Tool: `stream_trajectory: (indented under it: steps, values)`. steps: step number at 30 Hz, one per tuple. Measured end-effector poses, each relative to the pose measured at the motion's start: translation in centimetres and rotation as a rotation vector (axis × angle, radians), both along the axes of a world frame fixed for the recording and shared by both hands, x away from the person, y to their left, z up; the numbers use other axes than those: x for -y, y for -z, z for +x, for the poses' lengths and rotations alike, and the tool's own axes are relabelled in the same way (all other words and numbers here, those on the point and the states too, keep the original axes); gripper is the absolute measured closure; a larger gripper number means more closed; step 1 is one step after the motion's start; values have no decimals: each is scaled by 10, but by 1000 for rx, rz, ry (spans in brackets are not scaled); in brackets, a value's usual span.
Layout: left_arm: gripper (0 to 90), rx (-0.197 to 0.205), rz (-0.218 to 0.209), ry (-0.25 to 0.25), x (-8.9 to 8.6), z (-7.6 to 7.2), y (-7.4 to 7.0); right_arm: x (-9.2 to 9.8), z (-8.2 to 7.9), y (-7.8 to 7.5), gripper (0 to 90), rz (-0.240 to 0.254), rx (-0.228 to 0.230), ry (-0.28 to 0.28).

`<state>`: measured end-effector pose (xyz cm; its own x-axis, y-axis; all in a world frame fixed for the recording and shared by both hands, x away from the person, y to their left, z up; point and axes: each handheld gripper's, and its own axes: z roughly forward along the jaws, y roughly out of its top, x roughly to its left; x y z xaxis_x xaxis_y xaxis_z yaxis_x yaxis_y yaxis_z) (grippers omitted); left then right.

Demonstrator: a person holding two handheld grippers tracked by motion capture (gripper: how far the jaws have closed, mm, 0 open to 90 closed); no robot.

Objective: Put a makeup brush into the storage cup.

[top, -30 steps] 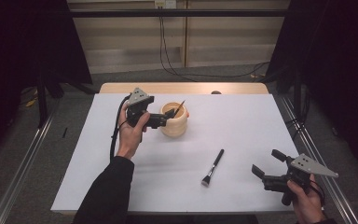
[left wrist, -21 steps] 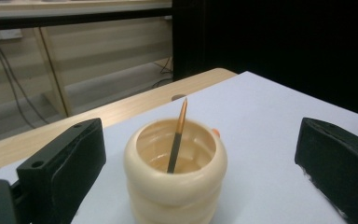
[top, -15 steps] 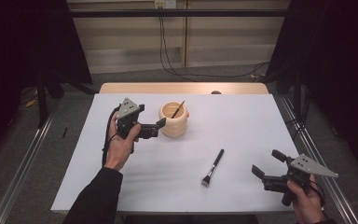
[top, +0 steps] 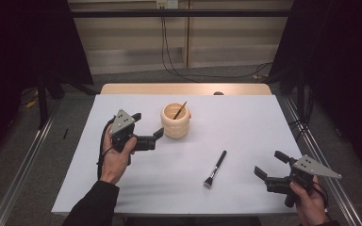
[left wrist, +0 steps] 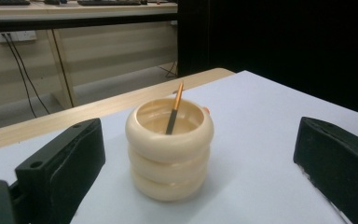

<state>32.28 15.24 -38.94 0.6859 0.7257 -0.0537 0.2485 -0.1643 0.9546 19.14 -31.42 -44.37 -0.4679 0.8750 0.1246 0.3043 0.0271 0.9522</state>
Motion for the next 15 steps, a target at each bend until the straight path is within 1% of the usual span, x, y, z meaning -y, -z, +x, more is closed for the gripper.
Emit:
stream_trajectory:
  steps: [2,3,4,5,6,7,8,9,10,11,12,13,14,15]
  values:
    - [27,-2,-8,-15,-2,-4,4,0,0,0,0,7,1,4]
    - [26,-3,-10,-10,-3,-6,6,0,0,0,1,8,1,5]
    - [25,-5,2,-4,-5,-8,7,0,0,0,1,9,0,4]
    - [24,4,11,-5,-6,-11,8,-1,0,0,1,8,1,2]
    - [23,-2,-5,-17,-7,-13,10,-1,0,0,1,6,-1,-1]
    - [23,-9,-9,-24,-10,-15,11,-1,0,0,1,6,-2,-1]
    - [22,-6,-15,-31,-12,-17,12,-1,1,0,1,6,0,0]
    - [21,-9,-12,-40,-14,-18,13,0,1,0,1,3,3,1]
    - [13,-16,-38,-58,-14,-21,13,0,1,0,1,4,0,-1]
    - [12,-18,-55,-48,-16,-25,13,-1,1,0,1,7,-1,-1]
    - [13,-14,-45,-37,-16,-28,14,-1,1,0,1,4,3,-4]
    - [15,1,-24,-50,-16,-32,14,-1,1,0,1,4,4,-4]
    - [15,9,-29,-48,-16,-35,14,-1,1,0,1,3,3,-4]
    - [14,0,-35,-40,-18,-38,15,-1,1,0,1,6,0,-3]
